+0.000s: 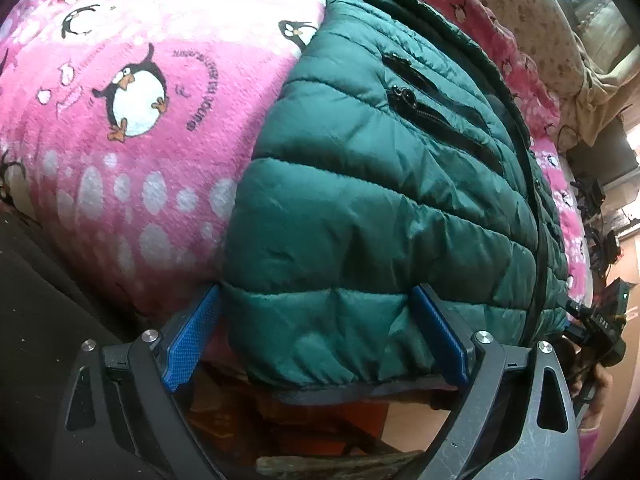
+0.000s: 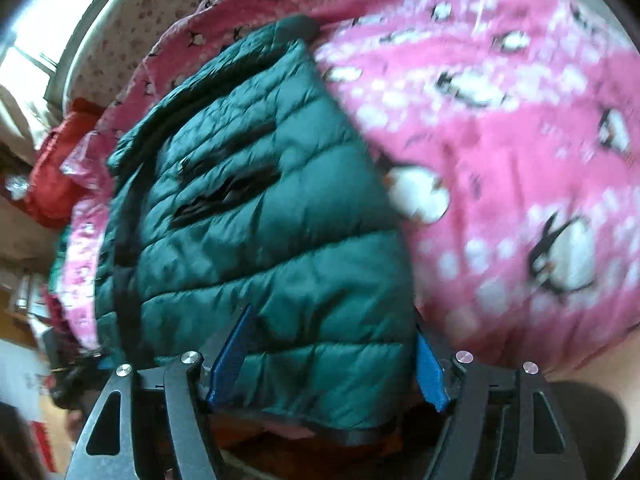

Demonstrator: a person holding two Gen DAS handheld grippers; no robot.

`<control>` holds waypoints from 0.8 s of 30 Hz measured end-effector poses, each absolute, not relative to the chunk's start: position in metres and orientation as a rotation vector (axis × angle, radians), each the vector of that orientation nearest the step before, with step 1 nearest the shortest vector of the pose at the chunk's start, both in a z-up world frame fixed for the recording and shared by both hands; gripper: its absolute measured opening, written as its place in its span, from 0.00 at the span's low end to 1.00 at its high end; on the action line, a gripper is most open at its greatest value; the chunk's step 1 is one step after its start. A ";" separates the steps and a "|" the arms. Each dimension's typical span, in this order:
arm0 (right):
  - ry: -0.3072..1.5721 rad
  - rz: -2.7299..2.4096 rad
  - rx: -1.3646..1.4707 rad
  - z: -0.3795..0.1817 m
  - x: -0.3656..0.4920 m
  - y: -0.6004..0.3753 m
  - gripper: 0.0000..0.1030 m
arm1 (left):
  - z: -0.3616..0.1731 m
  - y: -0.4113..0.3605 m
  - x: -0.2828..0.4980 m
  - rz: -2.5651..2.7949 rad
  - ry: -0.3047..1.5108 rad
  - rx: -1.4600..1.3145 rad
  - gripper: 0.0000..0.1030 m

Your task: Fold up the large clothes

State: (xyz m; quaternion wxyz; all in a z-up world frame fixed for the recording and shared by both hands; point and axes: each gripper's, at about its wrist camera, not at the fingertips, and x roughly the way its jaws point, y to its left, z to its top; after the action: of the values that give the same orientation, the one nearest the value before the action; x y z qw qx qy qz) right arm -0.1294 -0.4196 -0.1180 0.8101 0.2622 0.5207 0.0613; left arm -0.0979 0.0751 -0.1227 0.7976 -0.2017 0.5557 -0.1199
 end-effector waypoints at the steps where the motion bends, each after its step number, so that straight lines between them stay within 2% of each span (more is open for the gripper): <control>1: 1.110 0.141 0.564 -0.118 -0.131 -0.418 0.69 | -0.123 0.076 -0.098 -0.269 1.198 -0.447 0.92; 12: 1.104 0.192 0.508 -0.120 -0.126 -0.407 0.70 | -0.122 0.073 -0.101 -0.271 1.187 -0.454 0.92; 14: 1.098 0.206 0.438 -0.115 -0.129 -0.398 0.61 | -0.117 0.070 -0.101 -0.257 1.174 -0.422 0.92; 16: 1.083 0.216 0.401 -0.109 -0.131 -0.392 0.47 | -0.115 0.067 -0.101 -0.251 1.160 -0.400 0.92; 18: 1.083 0.200 0.390 -0.108 -0.131 -0.391 0.44 | -0.115 0.065 -0.101 -0.246 1.154 -0.387 0.92; 24: 1.096 0.188 0.396 -0.118 -0.124 -0.391 0.47 | -0.114 0.071 -0.100 -0.224 1.155 -0.411 0.92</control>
State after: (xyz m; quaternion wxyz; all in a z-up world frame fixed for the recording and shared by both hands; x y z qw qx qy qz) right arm -0.1243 -0.3906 -0.1175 0.8308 0.1868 0.5168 0.0884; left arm -0.0996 0.0711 -0.1141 0.8121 -0.1922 0.5409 -0.1049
